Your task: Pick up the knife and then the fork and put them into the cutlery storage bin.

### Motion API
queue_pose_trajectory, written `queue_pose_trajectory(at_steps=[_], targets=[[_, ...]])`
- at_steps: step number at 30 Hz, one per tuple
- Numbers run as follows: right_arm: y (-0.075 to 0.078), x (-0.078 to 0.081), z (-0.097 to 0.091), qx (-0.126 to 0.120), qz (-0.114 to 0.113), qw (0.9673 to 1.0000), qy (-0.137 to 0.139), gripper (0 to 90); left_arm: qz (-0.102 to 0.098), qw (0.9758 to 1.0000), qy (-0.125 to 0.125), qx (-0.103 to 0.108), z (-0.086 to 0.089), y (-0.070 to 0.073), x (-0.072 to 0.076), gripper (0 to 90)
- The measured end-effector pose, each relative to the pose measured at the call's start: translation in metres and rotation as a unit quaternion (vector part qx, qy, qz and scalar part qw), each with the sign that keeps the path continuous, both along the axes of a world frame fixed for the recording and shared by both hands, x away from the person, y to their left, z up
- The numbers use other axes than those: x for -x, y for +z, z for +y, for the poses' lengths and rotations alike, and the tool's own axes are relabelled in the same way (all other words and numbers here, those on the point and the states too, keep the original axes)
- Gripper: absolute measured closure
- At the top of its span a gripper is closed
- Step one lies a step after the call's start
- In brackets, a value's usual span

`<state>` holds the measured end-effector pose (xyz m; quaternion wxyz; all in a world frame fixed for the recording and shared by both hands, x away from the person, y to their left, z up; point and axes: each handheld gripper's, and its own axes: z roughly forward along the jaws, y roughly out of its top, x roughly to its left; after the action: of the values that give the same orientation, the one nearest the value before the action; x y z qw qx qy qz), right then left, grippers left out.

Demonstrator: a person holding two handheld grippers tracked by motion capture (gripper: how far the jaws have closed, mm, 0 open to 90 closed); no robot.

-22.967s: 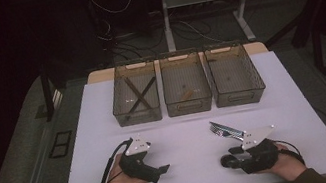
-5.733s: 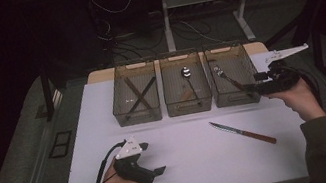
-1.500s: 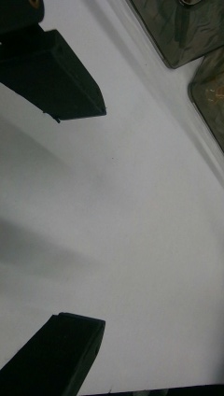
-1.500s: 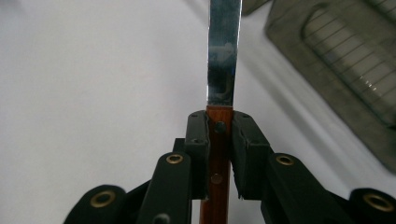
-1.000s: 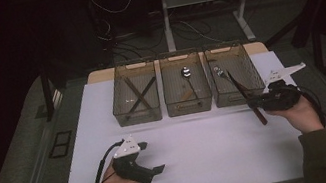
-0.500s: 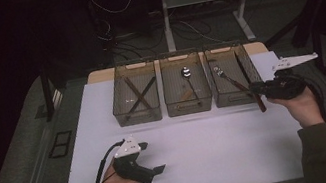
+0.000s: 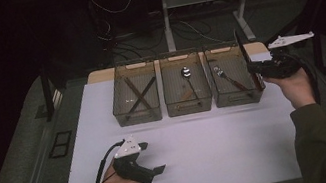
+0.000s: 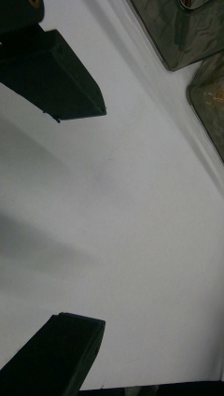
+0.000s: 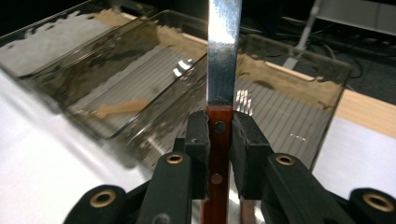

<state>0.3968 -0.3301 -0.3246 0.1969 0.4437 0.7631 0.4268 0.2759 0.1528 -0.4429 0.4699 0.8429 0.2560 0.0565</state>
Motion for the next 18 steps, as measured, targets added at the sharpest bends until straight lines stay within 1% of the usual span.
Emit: queue_pose_trajectory(at_steps=[3, 6, 8, 14, 16, 18], targets=[[-0.001, -0.010, 0.000, 0.004, -0.002, 0.9999, -0.012, 77.7, -0.001, 1.0000, -0.002, -0.001, 0.000, 0.000, 0.000, 0.5], [-0.006, -0.019, 0.000, 0.001, 0.000, 0.9997, -0.023, 77.7, -0.002, 1.0000, -0.004, -0.001, 0.000, 0.000, 0.000, 0.4], [-0.009, -0.025, 0.000, 0.005, 0.005, 0.9995, -0.031, 77.7, -0.001, 1.0000, -0.004, -0.001, 0.000, 0.000, 0.000, 0.5], [-0.021, -0.037, -0.001, 0.008, 0.022, 0.9986, -0.048, 77.7, -0.001, 1.0000, -0.005, 0.000, 0.000, 0.000, 0.000, 0.4], [-0.025, -0.040, 0.000, 0.014, 0.031, 0.9981, -0.051, 77.7, -0.002, 1.0000, -0.007, 0.000, 0.000, 0.000, 0.000, 0.5], [-0.030, -0.043, 0.002, 0.025, 0.039, 0.9976, -0.052, 77.7, -0.002, 1.0000, -0.007, 0.000, 0.000, 0.000, 0.000, 0.4]])
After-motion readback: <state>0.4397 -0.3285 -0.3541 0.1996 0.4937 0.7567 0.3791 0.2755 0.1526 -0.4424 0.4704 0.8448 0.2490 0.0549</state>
